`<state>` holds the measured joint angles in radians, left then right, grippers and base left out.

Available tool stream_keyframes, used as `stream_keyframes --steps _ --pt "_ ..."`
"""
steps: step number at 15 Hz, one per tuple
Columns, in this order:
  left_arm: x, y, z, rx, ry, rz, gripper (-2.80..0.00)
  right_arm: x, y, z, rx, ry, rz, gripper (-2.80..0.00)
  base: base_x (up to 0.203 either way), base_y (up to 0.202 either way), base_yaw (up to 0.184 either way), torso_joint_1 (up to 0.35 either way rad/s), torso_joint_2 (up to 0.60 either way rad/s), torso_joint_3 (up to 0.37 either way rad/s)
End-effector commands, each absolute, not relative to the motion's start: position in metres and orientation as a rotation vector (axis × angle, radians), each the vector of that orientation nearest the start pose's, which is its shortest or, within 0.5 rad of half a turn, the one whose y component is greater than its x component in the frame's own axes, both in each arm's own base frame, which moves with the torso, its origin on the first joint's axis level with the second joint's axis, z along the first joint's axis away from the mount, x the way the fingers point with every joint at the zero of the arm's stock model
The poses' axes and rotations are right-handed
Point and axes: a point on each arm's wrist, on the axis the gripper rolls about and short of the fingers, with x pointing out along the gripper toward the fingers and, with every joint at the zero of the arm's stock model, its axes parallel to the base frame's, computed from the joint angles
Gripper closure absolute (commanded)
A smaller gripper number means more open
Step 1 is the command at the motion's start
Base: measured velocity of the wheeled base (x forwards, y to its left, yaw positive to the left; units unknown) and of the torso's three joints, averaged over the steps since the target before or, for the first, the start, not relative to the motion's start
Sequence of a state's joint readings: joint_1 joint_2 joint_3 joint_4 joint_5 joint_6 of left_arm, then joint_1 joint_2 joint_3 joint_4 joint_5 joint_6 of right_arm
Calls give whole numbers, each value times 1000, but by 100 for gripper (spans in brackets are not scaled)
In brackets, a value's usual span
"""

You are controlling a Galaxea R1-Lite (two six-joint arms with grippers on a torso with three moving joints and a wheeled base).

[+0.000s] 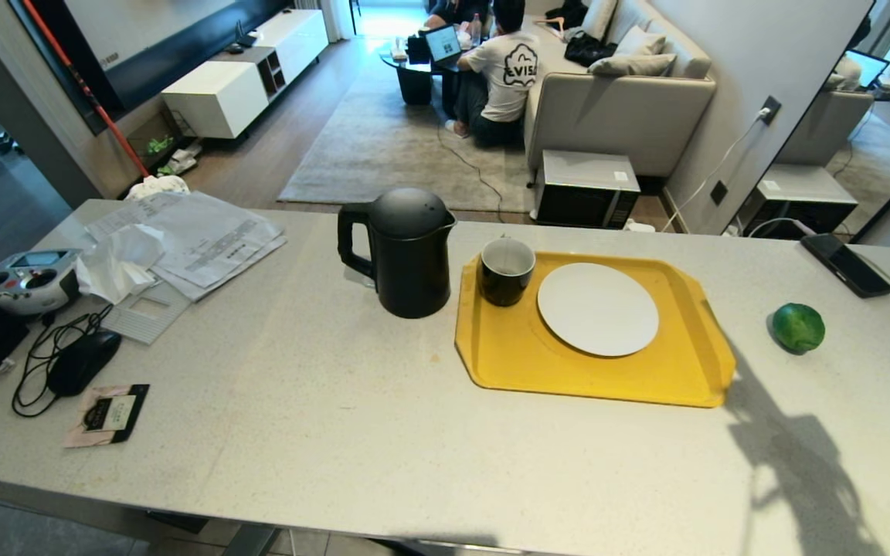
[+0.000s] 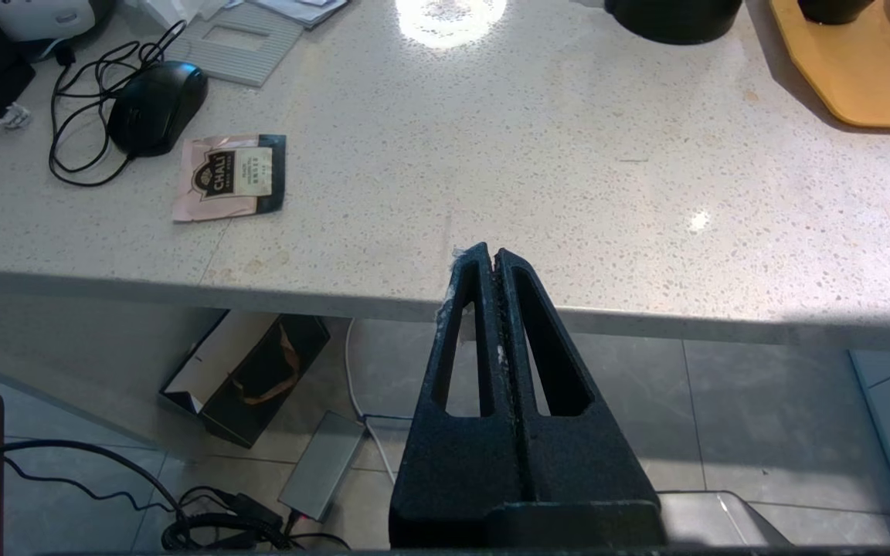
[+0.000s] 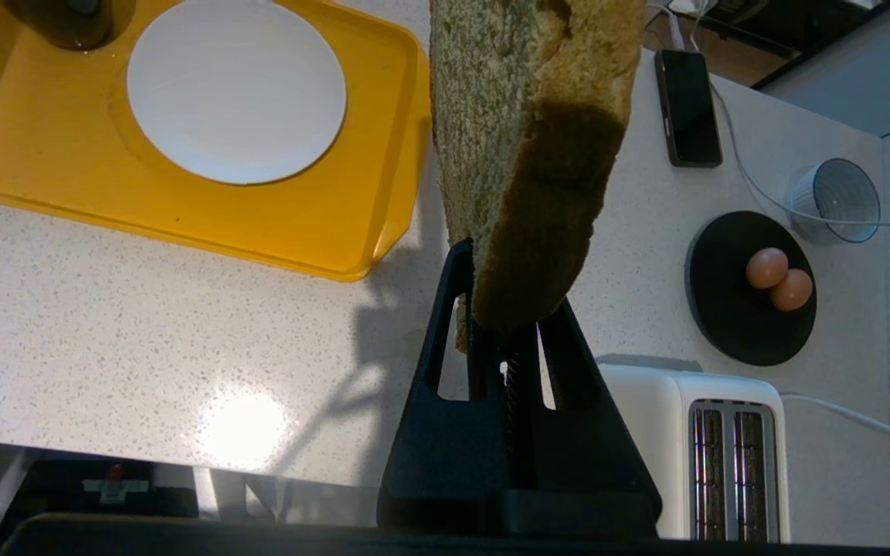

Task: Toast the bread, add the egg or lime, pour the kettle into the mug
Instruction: Put the bread slices in the toaster

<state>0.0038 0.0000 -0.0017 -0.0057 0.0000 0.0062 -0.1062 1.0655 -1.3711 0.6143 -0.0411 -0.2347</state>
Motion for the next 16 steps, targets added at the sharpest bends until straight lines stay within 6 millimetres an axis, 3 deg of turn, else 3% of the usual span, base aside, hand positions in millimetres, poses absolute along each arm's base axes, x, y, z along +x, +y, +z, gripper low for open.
stream_keyframes --steps 1,14,16 --pt "-23 0 77 6 -6 5 0 94 -11 355 -224 327 -109 0 0 0 0 76 -161 -78" --pt "-23 0 77 6 -6 5 0 92 -11 353 -225 334 -139 0 0 0 0 29 -58 -26" --pt "-23 0 77 6 -6 4 0 90 -11 352 -225 331 -139 0 3 10 -105 6 -1 -2"
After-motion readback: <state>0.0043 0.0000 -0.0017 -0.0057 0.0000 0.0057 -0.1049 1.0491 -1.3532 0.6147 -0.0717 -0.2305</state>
